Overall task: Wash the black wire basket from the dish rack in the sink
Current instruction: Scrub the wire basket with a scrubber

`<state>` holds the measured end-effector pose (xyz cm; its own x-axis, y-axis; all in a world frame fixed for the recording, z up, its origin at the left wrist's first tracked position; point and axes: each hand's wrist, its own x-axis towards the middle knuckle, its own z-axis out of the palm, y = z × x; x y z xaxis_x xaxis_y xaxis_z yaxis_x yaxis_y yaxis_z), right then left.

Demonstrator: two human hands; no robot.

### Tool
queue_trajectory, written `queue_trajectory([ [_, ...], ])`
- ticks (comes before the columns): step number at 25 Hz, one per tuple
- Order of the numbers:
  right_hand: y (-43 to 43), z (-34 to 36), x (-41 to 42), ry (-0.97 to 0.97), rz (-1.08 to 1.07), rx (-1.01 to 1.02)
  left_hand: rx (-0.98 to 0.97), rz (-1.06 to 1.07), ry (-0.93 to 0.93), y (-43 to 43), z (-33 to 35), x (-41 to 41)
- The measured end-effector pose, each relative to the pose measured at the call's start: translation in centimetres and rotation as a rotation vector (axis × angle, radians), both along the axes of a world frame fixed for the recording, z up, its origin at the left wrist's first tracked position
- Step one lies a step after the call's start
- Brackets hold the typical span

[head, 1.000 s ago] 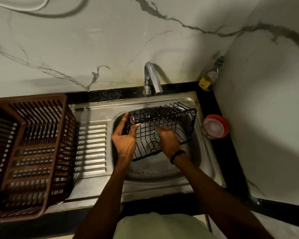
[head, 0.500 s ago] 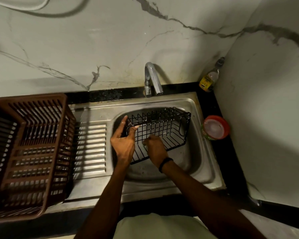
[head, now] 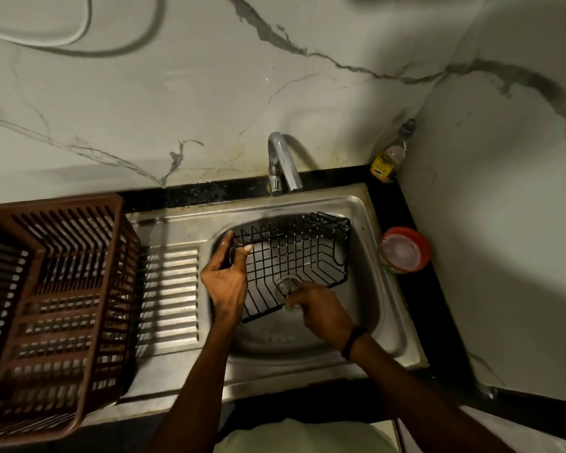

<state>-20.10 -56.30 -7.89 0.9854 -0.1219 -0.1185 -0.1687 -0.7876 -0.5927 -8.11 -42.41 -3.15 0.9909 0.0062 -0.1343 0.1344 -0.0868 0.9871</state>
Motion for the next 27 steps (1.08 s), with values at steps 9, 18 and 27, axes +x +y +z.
queue_trajectory([
  [9,-5.1,-0.2,-0.2,-0.056,-1.192,0.944,0.009,0.055,-0.037,0.8,0.4,-0.6],
  [18,-3.9,2.4,7.3,-0.321,-1.418,1.078,-0.035,0.031,0.081,-0.3,0.8,-3.0],
  [27,2.9,3.7,7.2,-0.526,-0.975,0.573,0.104,-0.049,0.112,-0.8,-0.2,-3.1],
])
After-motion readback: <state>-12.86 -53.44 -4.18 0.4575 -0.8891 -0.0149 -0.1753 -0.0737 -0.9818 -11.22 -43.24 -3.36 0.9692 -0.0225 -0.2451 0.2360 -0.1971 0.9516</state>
